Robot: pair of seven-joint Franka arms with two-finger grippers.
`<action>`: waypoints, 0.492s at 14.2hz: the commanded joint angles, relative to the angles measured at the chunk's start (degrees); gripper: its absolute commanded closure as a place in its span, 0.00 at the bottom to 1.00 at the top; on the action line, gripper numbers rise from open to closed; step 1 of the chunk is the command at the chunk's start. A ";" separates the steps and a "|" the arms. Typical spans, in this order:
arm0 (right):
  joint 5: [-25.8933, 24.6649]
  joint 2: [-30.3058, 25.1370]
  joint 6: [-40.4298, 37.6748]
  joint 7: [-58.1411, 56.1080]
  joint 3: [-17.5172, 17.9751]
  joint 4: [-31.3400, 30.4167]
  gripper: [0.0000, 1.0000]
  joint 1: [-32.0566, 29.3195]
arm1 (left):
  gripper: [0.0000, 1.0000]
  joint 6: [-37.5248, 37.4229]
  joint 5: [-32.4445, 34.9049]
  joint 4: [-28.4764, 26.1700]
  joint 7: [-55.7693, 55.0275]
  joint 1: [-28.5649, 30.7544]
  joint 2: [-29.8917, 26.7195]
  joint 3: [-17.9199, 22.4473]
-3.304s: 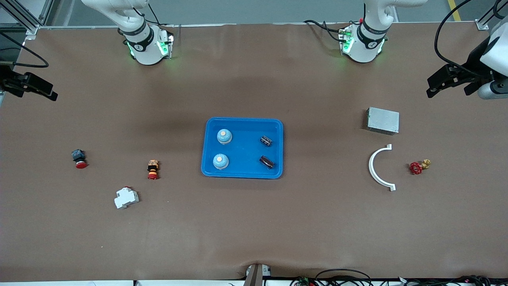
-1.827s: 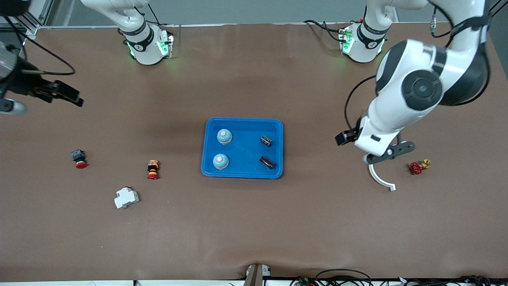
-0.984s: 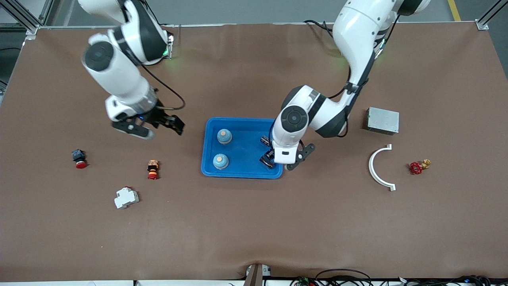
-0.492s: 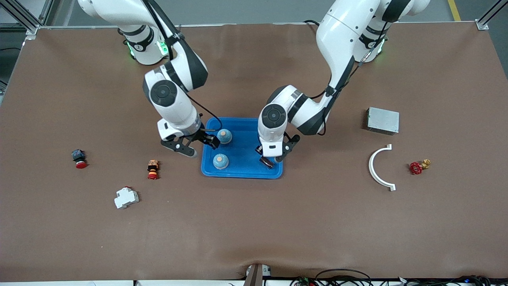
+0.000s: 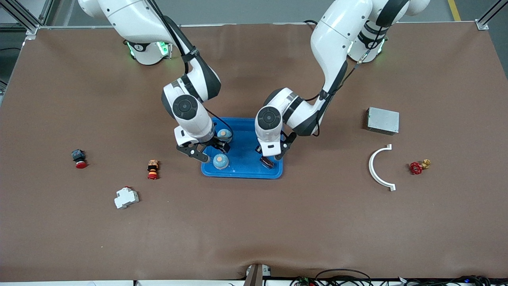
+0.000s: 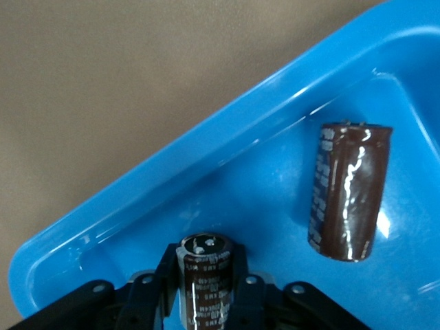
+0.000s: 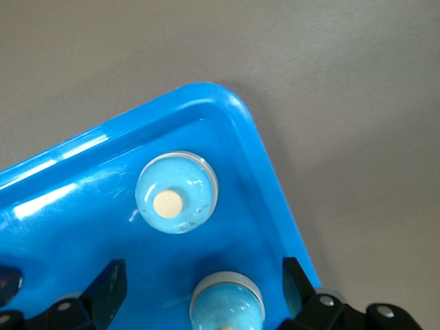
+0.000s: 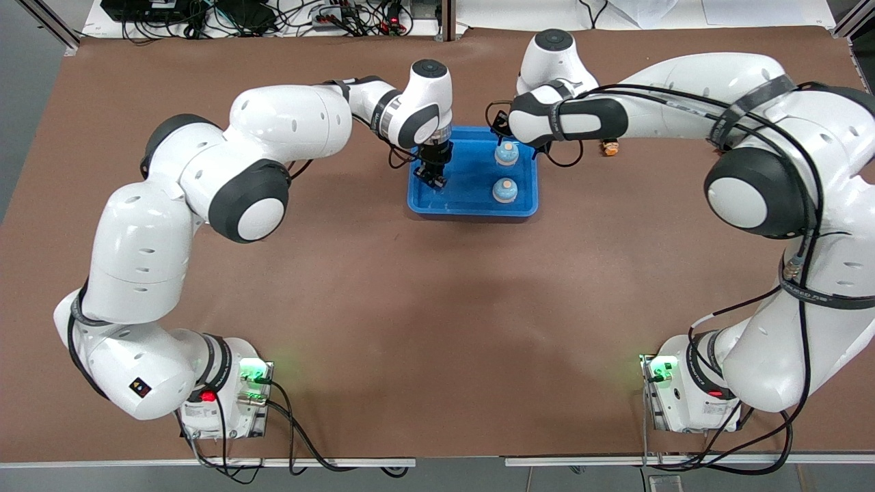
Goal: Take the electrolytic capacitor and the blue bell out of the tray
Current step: 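Grasp the capacitor with the left gripper while the right gripper descends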
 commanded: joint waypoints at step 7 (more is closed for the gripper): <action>-1.96 8.88 3.68 4.58 -1.05 6.34 0.00 2.59 | 1.00 -11.92 3.40 -0.99 2.60 6.92 -12.19 3.55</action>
